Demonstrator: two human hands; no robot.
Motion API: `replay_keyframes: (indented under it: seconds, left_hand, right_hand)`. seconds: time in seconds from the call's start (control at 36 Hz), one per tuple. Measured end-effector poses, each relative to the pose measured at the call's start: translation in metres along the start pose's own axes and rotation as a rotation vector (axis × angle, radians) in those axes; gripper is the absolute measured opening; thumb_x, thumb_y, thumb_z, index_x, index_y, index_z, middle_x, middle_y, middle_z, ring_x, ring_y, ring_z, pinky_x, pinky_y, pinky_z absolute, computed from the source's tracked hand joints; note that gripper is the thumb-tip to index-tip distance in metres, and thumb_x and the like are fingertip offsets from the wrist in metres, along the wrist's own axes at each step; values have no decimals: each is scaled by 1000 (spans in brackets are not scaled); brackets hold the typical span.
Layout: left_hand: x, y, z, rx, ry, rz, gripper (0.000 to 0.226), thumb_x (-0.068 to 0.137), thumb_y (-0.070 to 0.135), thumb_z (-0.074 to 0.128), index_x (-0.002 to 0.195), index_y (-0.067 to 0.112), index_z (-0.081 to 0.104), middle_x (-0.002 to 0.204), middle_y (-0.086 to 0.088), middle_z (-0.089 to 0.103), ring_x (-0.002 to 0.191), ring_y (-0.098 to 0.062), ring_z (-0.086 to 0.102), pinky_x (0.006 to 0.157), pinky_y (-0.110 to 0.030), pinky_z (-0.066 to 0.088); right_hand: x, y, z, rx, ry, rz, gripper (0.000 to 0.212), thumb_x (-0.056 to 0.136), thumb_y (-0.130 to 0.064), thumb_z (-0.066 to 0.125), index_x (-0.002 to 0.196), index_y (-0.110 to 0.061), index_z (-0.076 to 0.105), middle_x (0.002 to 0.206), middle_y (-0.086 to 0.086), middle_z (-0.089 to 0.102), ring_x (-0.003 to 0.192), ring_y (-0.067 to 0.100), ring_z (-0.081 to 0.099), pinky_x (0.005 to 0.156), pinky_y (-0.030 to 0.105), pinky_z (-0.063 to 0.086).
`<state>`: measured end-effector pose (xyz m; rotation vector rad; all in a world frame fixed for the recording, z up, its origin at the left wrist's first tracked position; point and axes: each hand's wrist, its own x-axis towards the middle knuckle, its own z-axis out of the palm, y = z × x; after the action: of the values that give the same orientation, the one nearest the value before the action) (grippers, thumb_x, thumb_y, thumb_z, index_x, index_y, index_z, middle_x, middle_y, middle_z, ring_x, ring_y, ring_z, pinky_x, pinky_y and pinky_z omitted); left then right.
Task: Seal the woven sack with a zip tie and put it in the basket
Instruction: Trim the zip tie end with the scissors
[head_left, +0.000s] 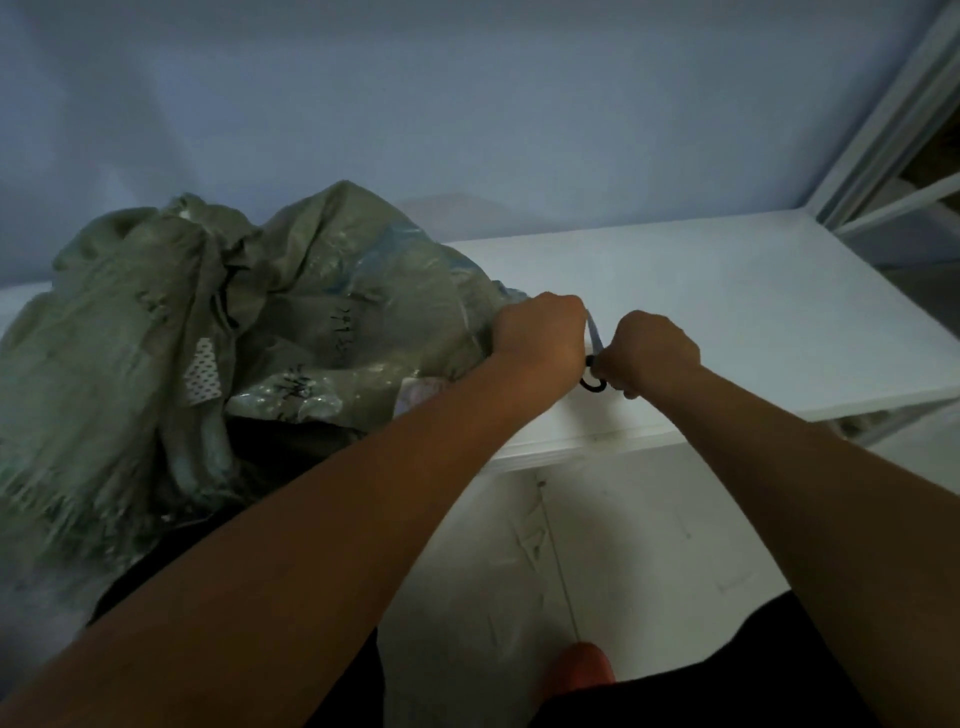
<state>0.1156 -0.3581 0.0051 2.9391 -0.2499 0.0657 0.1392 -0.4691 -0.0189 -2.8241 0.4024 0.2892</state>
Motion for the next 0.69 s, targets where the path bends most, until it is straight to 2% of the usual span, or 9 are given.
replay_keyframes:
  seconds: [0.11,0.19,0.36,0.44,0.5,0.56,0.61,0.69]
  left_hand:
    - [0,1,18,-9,-107,26,9,93,6,55,96,14,57,85,-2,50,75,-17,50,66,-28,44]
    - [1,0,25,-9,-144,29,14,94,7,53,106,12,60,86,-2,50,75,-17,50,67,-28,44]
    - [0,3,27,-12,-175,22,13,93,4,54,101,13,58,86,-1,52,75,-15,48,67,-28,42]
    - [-2,4,30,-42,-190,23,14,93,6,55,104,12,61,100,-4,62,80,-17,52,71,-28,44]
    - [-4,6,28,-75,-199,16,17,94,9,57,109,11,62,107,-6,64,91,-20,61,73,-29,45]
    - [-4,7,26,-109,-196,23,13,94,8,57,105,11,63,108,-8,64,98,-24,63,74,-29,44]
    - [-5,7,22,-125,-165,38,13,93,1,54,90,14,58,105,-9,65,96,-25,63,71,-29,44]
    - [-4,3,15,-145,-107,39,17,90,-3,52,86,13,55,104,-11,65,96,-26,65,71,-30,45]
  right_hand:
    - [-2,9,12,-63,-87,-8,17,80,-21,70,73,-12,57,76,5,68,77,22,72,61,24,48]
    - [0,15,15,-56,-106,-3,19,80,-23,71,74,-13,55,75,4,67,77,22,72,57,23,45]
    - [2,19,15,-46,-141,2,20,78,-22,73,74,-13,56,80,5,70,78,23,73,71,28,54]
    - [2,16,14,-49,-135,-11,14,75,-14,70,71,-12,56,71,4,66,73,22,72,64,25,50]
    - [3,13,12,-65,-82,-36,16,77,-11,66,68,-12,53,69,4,63,68,22,65,58,24,44]
    - [4,8,10,-77,-22,-60,22,84,-14,62,66,-14,49,80,6,66,72,24,62,63,27,43]
    - [3,1,5,-74,31,-91,24,85,-13,60,66,-14,45,91,9,67,76,26,60,66,29,43]
    - [-1,-10,-3,-66,103,-135,9,84,-6,58,79,-8,51,102,12,66,89,31,65,69,32,42]
